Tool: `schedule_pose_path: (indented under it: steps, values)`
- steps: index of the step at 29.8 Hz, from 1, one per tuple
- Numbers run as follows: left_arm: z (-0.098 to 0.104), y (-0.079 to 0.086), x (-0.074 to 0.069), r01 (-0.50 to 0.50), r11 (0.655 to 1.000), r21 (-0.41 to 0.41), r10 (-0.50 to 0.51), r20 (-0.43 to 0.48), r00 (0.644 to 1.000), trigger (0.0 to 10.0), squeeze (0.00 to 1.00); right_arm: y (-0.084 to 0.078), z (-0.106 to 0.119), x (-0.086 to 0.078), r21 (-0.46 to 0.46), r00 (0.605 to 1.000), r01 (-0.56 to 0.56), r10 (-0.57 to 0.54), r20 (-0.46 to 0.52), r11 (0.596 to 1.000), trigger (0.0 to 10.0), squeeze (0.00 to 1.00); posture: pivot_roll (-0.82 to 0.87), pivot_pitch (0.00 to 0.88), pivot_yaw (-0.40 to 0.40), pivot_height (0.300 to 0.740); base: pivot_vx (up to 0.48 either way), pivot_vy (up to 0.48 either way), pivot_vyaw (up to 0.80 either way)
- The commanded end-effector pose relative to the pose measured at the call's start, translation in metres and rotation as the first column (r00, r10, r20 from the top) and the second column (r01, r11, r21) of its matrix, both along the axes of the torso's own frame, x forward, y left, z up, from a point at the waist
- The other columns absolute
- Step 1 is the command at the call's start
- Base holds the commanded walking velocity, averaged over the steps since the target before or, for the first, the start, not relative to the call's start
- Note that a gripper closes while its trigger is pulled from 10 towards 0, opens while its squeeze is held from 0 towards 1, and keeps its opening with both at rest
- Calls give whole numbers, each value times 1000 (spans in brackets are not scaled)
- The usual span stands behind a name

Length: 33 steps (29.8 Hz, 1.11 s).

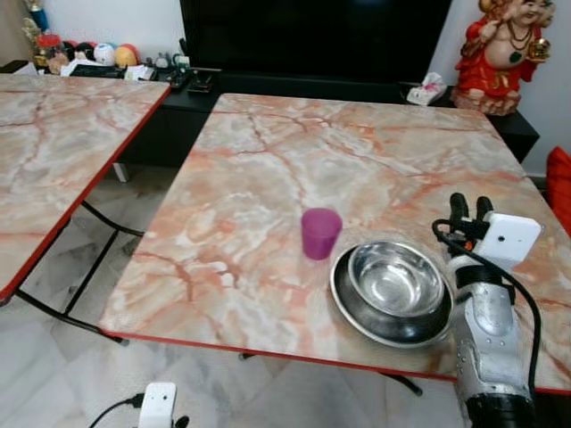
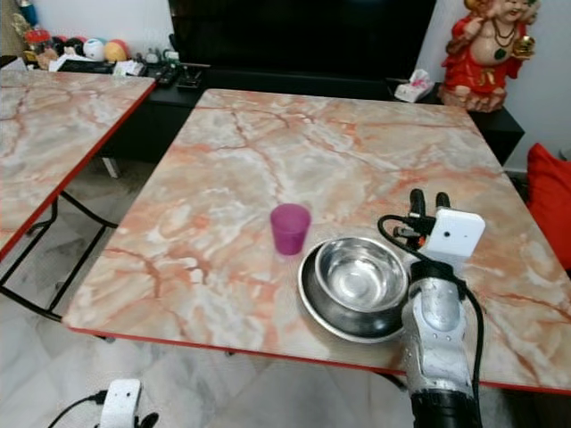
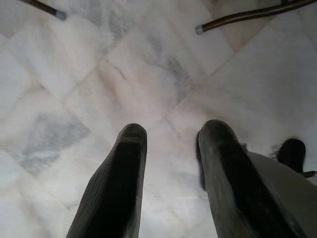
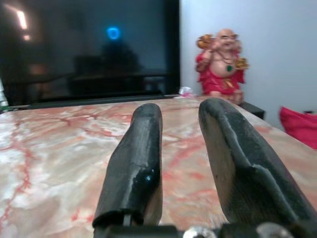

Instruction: Setting the table

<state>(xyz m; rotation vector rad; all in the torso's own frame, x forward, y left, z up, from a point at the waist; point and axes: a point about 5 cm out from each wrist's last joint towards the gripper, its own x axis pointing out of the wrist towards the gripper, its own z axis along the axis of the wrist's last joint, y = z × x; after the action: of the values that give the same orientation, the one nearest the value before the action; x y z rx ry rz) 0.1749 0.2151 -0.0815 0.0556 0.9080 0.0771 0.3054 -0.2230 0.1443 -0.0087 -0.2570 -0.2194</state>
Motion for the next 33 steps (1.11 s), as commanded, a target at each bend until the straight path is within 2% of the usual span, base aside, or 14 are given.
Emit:
schedule_pose_path:
  steps: [1, 12, 26, 33]
  values:
    - [-3, -2, -5, 7, 1000, -7, -7, -30, 1000, 10000, 0, -2, 2, -1, -6, 1000, 10, -10, 12, 1000, 10000, 0, 26, 0, -5, 736, 0, 480, 0]
    - [-3, 2, -6, 1, 1000, -6, -1, -30, 1000, 10000, 0, -1, 5, 1, -3, 1000, 7, -7, 24, 1000, 10000, 0, 37, 0, -10, 736, 0, 480, 0]
    - [-4, -3, -7, -8, 1000, -14, 8, -30, 1000, 10000, 0, 3, 7, 5, -2, 1000, -12, 12, 24, 1000, 10000, 0, 41, 0, -16, 736, 0, 480, 0]
    - [-3, -7, -3, -6, 1000, -17, 6, -26, 1000, 10000, 0, 6, 6, 6, 5, 1000, -19, 19, 25, 1000, 10000, 0, 39, 0, -13, 736, 0, 480, 0]
